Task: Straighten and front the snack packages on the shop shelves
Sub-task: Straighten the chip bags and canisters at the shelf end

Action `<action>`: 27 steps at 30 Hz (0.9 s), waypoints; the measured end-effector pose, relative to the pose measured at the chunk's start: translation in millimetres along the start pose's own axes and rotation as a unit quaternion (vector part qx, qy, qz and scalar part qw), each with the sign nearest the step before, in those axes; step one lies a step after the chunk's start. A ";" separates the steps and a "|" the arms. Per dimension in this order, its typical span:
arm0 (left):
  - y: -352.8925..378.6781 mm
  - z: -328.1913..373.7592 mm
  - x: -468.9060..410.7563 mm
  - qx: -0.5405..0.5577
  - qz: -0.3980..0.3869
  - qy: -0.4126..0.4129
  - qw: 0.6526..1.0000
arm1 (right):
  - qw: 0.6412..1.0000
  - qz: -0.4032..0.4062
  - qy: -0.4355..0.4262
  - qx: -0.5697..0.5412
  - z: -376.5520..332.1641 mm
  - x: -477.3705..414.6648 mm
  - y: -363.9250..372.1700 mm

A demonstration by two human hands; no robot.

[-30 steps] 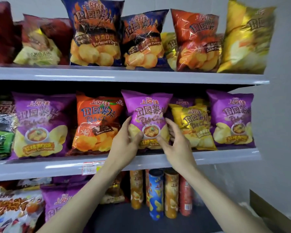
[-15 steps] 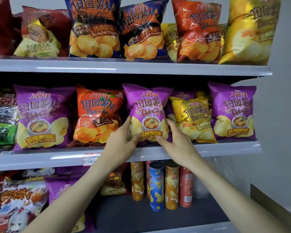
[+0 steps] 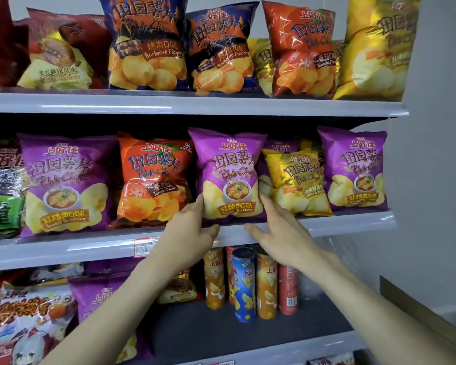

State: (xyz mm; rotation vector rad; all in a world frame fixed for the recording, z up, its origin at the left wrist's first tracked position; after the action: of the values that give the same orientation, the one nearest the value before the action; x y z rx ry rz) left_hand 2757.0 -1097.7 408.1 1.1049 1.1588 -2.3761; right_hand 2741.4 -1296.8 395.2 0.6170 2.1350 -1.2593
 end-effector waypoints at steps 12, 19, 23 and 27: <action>5.4 0.5 97.6 -0.016 -0.059 0.038 0.997 | 0.995 0.017 -0.070 0.074 -21.9 89.4 2.6; 78.8 -43.9 154.5 -0.062 -0.185 -0.012 0.981 | 0.991 -0.059 -0.031 0.115 12.3 146.5 63.4; 114.5 -63.3 179.3 -0.076 -0.217 -0.055 0.972 | 0.984 -0.119 -0.006 0.134 47.1 175.4 96.4; 143.5 -78.2 190.3 -0.086 -0.236 -0.090 0.964 | 0.978 -0.145 0.029 0.148 81.0 185.6 115.1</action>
State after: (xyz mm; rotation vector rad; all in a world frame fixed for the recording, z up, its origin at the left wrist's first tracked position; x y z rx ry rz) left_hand 2746.3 -1114.8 158.1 0.5869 1.6712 -2.5765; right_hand 2700.6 -1299.2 165.9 0.4764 2.1587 -1.7611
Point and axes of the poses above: each hand's wrist, its own x-axis away from the middle knuckle, its own y-axis out of the palm, z = x × y, the point moved 10 cm from there along -x, towards the middle knuckle, and after that the axes turned 14 degrees about z, right-handed, at the moved point
